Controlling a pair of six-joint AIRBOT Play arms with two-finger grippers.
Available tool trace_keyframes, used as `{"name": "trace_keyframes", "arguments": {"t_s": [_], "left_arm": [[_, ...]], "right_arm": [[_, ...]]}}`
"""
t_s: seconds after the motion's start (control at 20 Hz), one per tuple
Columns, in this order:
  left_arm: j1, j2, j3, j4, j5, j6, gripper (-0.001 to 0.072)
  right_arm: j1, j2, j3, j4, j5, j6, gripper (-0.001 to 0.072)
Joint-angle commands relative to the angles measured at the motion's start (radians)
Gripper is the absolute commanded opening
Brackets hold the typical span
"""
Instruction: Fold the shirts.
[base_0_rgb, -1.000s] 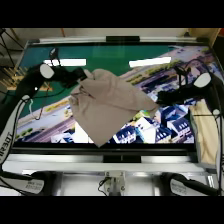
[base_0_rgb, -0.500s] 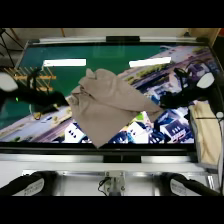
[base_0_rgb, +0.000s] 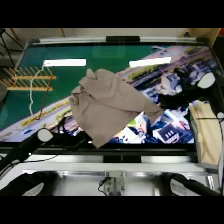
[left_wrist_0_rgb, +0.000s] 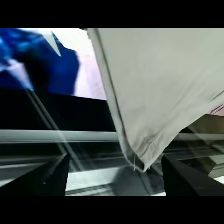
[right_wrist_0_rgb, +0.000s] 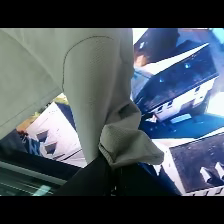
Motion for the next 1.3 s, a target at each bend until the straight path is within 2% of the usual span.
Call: {"name": "trace_keyframes", "arguments": {"t_s": [0.0,0.05,0.1,0.2,0.25,0.3,0.35,0.4,0.45,0.5,0.7,0.75,0.85,0.95,1.05,1.15,1.25], "left_arm": [[-0.118,-0.093,-0.044,-0.173,0.226,-0.003,0.0661],[-0.143,-0.116,-0.036,-0.195,0.273,0.007,0.0655],[-0.166,-0.129,-0.021,-0.201,0.315,0.006,0.0599],[-0.195,-0.142,0.018,-0.201,0.378,0.002,0.0592],[-0.201,-0.148,0.038,-0.2,0.394,0.003,0.0515],[-0.2,-0.156,0.057,-0.2,0.402,0.003,0.0293],[-0.2,-0.159,0.073,-0.2,0.423,0.003,0.0149],[-0.196,-0.156,0.087,-0.2,0.44,0.012,0.0063],[-0.18,-0.148,0.11,-0.2,0.423,0.056,0.0034],[-0.157,-0.13,0.142,-0.199,0.384,0.129,0.0032],[-0.008,0.108,0.384,-0.172,0.153,0.602,0.0029],[0.023,0.194,0.467,-0.111,0.155,0.61,0.0028],[0.097,0.362,0.655,-0.012,0.229,0.539,0.0029],[0.172,0.494,0.82,0.013,0.332,0.502,0.0029],[0.238,0.584,0.921,0.013,0.365,0.481,0.0029],[0.301,0.65,0.946,0.035,0.311,0.458,0.0029],[0.365,0.679,0.943,0.147,0.151,0.333,0.0029]], "right_arm": [[0.001,0.001,0.0,0.0,0.002,0.0,0.0065],[0.001,0.001,0.0,0.0,0.006,0.0,0.0065],[0.001,0.001,0.0,0.0,0.011,0.0,0.0066],[0.001,0.001,0.0,0.002,0.022,0.0,0.0065],[0.001,0.001,0.0,0.01,0.022,0.0,0.0065],[0.001,0.001,0.0,0.019,0.02,0.005,0.0066],[0.001,0.001,0.0,0.035,0.018,0.008,0.0065],[0.001,0.003,0.0,0.055,0.018,0.007,0.0065],[0.001,0.014,0.003,0.08,0.013,0.007,0.0065],[0.0,0.032,0.015,0.103,0.001,0.008,0.0066],[0.0,0.183,0.198,0.107,-0.142,0.003,0.0065],[0.0,0.233,0.259,0.099,-0.217,-0.003,0.0065],[0.0,0.354,0.367,0.046,-0.452,-0.002,0.0065],[0.0,0.478,0.428,-0.021,-0.711,-0.001,0.0065],[0.0,0.591,0.45,-0.079,-0.884,-0.002,0.0065],[0.0,0.678,0.45,-0.117,-0.929,-0.001,0.0065],[0.0,0.731,0.45,-0.125,-0.846,-0.002,0.0065]]}}
